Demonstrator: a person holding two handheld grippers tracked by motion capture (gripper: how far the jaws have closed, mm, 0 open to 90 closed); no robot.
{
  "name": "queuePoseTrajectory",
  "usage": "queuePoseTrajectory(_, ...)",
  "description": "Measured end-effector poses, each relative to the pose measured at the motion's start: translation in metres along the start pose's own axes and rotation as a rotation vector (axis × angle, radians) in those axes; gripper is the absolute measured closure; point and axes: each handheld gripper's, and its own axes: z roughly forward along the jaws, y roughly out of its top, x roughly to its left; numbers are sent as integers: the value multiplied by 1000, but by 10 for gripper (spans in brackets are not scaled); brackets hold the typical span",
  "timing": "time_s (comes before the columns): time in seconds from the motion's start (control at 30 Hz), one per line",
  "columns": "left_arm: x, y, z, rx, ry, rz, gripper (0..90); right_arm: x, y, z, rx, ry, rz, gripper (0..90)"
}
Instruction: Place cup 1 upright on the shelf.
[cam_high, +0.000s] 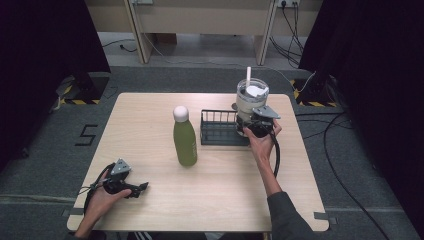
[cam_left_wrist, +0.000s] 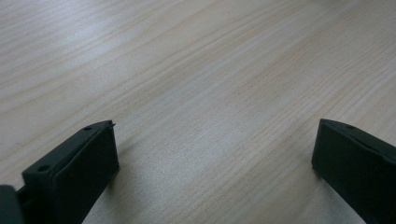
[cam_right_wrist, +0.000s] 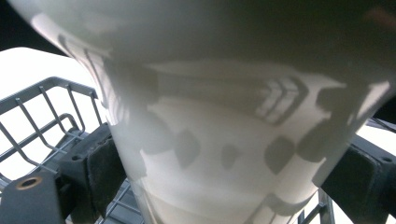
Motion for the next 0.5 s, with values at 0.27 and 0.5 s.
queuePoseTrajectory(0.27, 0, 0, 0, 0, 0, 0, 0, -3, -1, -1, 1, 20, -5, 99)
queuePoseTrajectory(0.5, 0, 0, 0, -1, 0, 0, 0, -4, -1, -5, -5, 39, 29, 85)
